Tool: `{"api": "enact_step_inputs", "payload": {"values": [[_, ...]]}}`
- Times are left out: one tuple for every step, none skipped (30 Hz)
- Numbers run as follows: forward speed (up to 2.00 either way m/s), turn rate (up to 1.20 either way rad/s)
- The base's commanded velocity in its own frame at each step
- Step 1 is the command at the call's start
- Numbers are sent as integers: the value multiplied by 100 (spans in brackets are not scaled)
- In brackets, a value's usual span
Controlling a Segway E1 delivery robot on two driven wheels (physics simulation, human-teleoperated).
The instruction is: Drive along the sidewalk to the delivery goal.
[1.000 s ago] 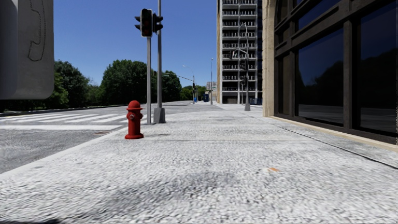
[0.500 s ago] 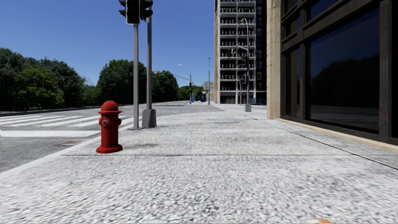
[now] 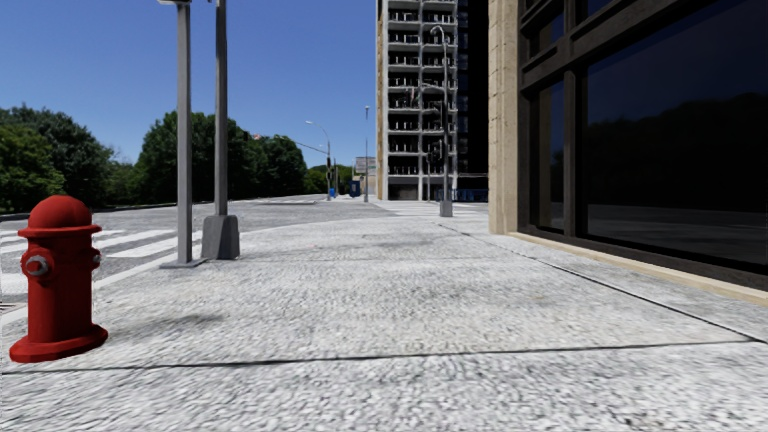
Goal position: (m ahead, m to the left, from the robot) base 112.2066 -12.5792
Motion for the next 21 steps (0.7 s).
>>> {"api": "enact_step_inputs", "payload": {"values": [[200, -32], [200, -32], [200, -32], [200, -28], [200, -28], [200, -25], [200, -18], [200, -18], [200, -2], [200, 0], [200, 0], [200, 0], [200, 0], [200, 0], [200, 0], [200, 0], [200, 0], [200, 0], [200, 0], [200, 0], [200, 0]]}}
